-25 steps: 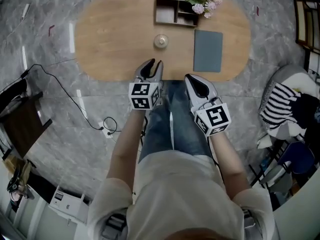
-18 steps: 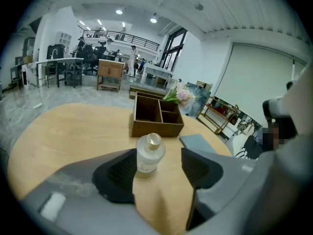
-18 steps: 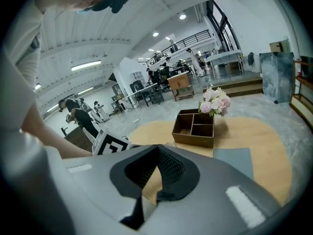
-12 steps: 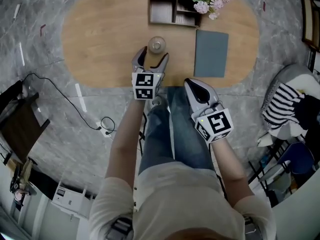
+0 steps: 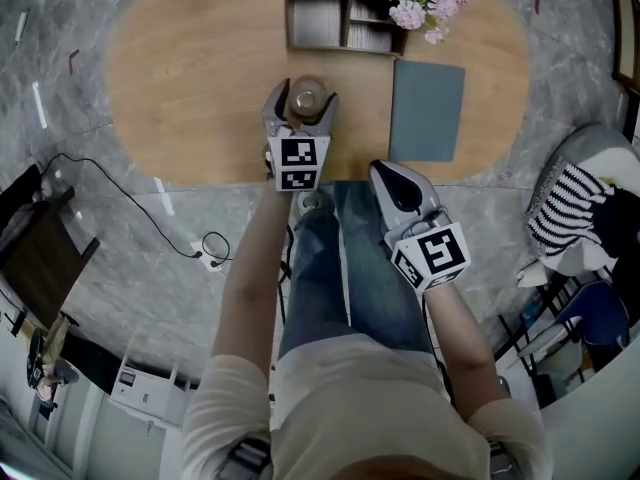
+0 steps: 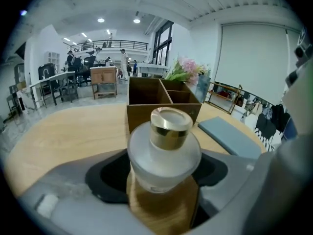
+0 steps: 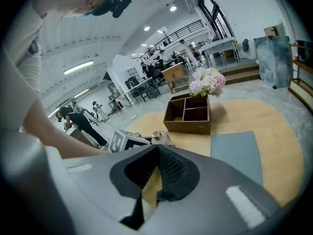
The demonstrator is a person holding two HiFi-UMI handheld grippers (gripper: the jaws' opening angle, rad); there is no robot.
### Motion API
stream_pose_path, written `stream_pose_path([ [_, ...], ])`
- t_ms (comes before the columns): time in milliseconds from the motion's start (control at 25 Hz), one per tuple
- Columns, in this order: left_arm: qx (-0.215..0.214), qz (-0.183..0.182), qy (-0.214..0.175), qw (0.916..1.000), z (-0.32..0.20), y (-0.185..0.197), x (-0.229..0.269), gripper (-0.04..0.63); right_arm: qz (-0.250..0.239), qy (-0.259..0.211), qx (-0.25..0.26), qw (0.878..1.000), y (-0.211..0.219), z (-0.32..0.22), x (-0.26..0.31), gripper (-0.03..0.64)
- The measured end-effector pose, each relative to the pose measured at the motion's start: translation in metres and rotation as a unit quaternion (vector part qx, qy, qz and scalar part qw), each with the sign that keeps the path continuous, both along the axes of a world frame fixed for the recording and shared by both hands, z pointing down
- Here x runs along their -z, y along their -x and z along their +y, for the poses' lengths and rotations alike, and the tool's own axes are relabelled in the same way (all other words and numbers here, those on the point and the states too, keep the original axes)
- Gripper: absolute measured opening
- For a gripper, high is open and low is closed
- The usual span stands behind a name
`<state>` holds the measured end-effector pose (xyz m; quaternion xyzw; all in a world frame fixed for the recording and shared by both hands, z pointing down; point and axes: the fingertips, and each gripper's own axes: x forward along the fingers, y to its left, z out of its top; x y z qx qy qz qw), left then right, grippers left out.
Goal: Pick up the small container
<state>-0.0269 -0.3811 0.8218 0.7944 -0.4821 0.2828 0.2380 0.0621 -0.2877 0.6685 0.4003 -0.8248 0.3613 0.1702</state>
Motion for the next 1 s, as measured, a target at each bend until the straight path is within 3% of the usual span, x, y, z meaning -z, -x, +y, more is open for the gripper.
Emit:
stream_pose_path([
  [400, -0.008, -0.035, -0.029, 0.9989, -0.012, -0.004, -0.007, 0.350, -0.001, 0.016, -0.005, 1.000, -0.005, -0.002, -0.015, -0.002],
  [1000, -0.010, -0.019, -0.004, 0.9998, 0.027, -0.001, 0.012, 0.346, 0.003, -0.006, -0.026, 1.000, -0.003, 0.013, 0.012, -0.002],
])
